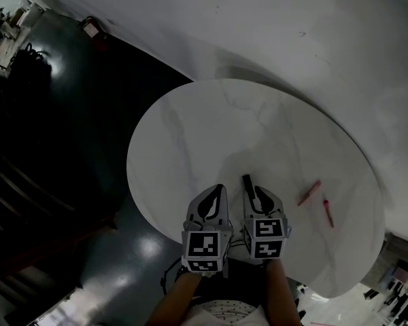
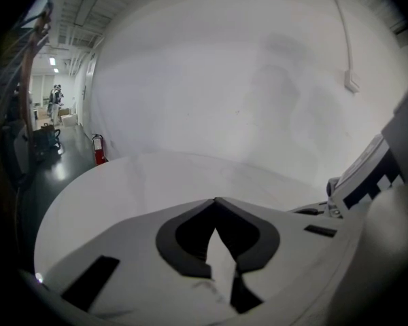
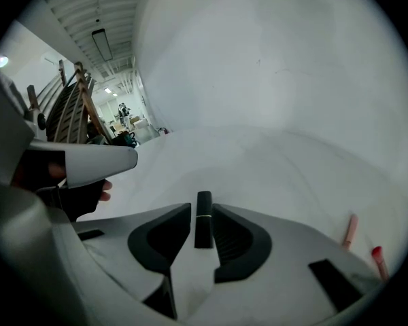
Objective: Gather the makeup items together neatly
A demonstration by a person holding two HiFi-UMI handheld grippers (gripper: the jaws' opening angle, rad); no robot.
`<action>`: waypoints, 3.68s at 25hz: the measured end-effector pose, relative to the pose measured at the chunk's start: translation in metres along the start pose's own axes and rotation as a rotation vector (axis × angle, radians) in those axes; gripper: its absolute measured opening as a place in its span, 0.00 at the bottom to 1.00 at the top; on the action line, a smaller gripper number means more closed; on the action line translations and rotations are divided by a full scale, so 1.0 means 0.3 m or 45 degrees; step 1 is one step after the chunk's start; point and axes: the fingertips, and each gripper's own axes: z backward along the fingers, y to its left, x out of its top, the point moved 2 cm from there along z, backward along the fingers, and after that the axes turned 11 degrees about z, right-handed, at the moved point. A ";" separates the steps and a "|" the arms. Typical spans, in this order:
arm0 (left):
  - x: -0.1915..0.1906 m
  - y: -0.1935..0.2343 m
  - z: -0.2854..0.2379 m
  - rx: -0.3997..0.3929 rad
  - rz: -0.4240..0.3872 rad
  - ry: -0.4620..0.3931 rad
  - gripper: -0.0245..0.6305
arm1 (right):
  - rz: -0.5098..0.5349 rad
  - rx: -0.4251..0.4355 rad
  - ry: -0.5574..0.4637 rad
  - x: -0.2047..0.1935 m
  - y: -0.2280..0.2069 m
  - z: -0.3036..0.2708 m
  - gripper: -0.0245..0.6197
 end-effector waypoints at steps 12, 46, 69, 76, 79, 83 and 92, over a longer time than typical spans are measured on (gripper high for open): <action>-0.011 0.062 0.008 0.050 0.036 0.012 0.10 | 0.021 0.000 0.116 -0.045 0.018 -0.061 0.27; -0.006 0.093 0.053 0.050 0.046 -0.009 0.10 | -0.087 -0.096 0.149 -0.061 0.011 -0.078 0.22; 0.164 -0.014 -0.046 -0.072 -0.049 -0.067 0.09 | -0.315 -0.299 0.011 0.087 -0.210 0.031 0.22; 0.192 -0.050 -0.112 -0.097 -0.081 -0.055 0.09 | -0.465 -0.352 -0.019 0.118 -0.290 0.024 0.22; 0.211 -0.066 -0.148 -0.109 -0.091 -0.060 0.09 | -0.522 -0.366 -0.019 0.122 -0.318 0.015 0.22; 0.228 -0.077 -0.192 -0.116 -0.118 -0.053 0.09 | -0.567 -0.391 -0.024 0.133 -0.356 0.002 0.22; 0.241 -0.074 -0.250 -0.109 -0.111 -0.061 0.09 | -0.676 -0.397 -0.001 0.140 -0.396 -0.068 0.22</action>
